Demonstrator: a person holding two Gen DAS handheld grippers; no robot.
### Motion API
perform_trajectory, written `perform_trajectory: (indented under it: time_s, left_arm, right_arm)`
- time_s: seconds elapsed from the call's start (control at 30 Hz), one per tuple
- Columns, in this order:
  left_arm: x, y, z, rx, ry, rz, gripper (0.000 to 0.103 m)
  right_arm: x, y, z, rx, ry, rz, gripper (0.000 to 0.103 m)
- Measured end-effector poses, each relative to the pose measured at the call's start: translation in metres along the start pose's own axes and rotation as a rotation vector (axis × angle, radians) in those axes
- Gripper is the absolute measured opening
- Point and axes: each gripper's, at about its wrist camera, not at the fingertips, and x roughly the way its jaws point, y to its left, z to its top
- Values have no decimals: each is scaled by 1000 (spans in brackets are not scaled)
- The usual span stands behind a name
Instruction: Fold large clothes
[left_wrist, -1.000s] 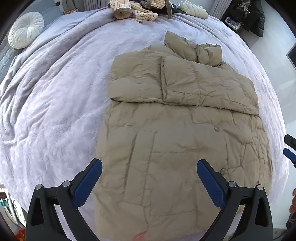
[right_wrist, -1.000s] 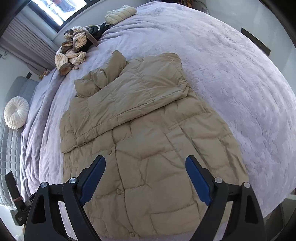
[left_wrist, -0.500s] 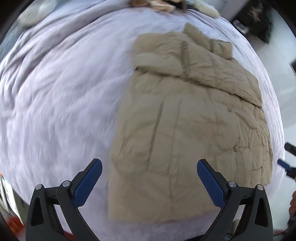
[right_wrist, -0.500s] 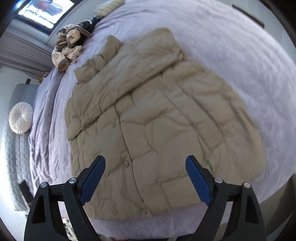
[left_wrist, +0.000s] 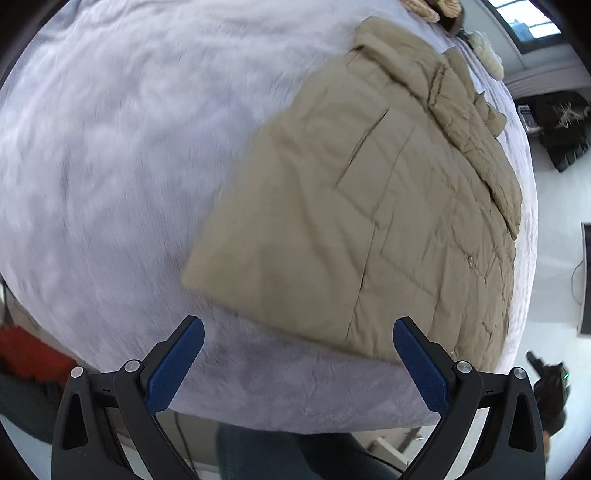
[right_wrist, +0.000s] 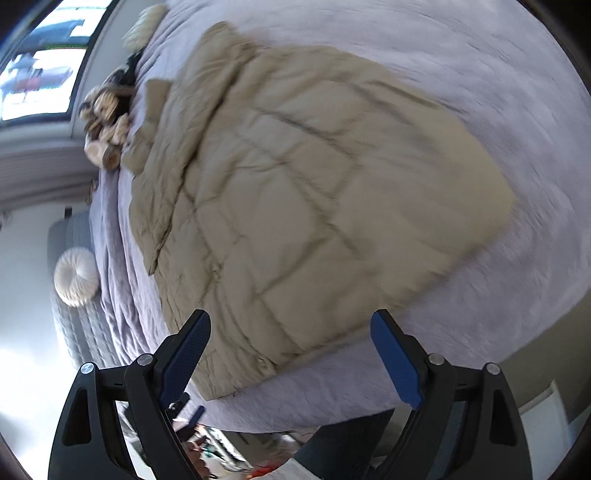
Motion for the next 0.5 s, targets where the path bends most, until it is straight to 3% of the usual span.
perform_trajectory:
  time_s: [0.1, 0.23, 0.33, 0.5]
  left_arm:
    - [7, 5, -7, -40, 25, -38, 103]
    - [27, 10, -5, -119, 84, -165, 103]
    - [44, 11, -3, -163, 102, -167, 103]
    - [54, -1, 5, -151, 93, -186, 103]
  right_arm:
    - [0, -23, 0, 57, 1, 21, 90]
    - [9, -51, -1, 149, 9, 83, 90]
    - [19, -67, -1, 205, 9, 116, 90]
    - [36, -83, 2, 287, -10, 155, 90]
